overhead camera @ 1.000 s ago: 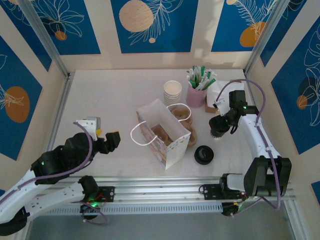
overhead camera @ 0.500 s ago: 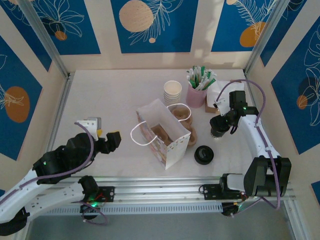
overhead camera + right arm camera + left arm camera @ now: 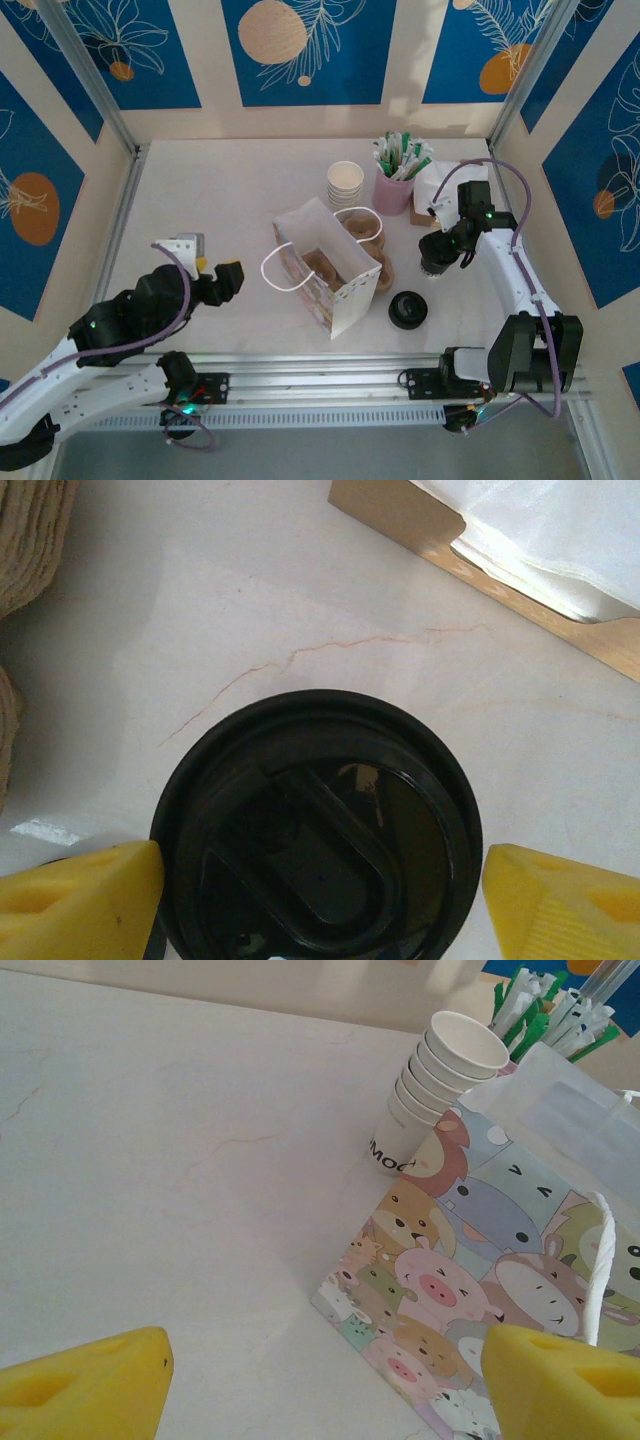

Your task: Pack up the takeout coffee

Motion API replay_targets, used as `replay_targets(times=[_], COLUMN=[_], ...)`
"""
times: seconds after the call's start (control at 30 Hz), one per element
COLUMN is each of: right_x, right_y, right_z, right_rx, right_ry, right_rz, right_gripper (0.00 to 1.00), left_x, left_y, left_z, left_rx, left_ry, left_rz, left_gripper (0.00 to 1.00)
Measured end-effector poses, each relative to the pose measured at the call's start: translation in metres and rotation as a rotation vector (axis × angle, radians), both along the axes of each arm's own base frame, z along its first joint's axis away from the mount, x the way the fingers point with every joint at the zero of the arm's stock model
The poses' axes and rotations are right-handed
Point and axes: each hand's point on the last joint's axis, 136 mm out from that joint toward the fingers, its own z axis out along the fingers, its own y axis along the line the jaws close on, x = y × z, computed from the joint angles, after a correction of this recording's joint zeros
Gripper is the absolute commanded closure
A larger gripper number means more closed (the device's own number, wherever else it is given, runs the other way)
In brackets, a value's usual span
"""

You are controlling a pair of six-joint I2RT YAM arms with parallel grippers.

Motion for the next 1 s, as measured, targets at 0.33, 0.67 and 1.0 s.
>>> replay_targets(times=[0.33, 0.67, 1.0], right_x=[0.0004, -0.0011, -0.0017], right_y=[0.0003, 0.0023, 0.0045], right_z=[0.0005, -0.0033, -0.0078], right_rx=[0.001, 0.000, 0.005], right_ry=[-0.002, 0.005, 0.022], right_rz=[0.000, 0.008, 0.014], right_gripper=[0.15, 0.18, 0.22], left_x=[0.0002, 0.0004, 0.0029], left_y=[-0.0002, 0.0002, 0.0049], left_z=[-0.0002, -0.0020, -0.0010], left_rx=[0.001, 0.009, 0.026], left_ry=[0.000, 0.001, -0.013], left_rz=[0.000, 0.001, 0.025], left_gripper=[0.19, 0.20, 0.19])
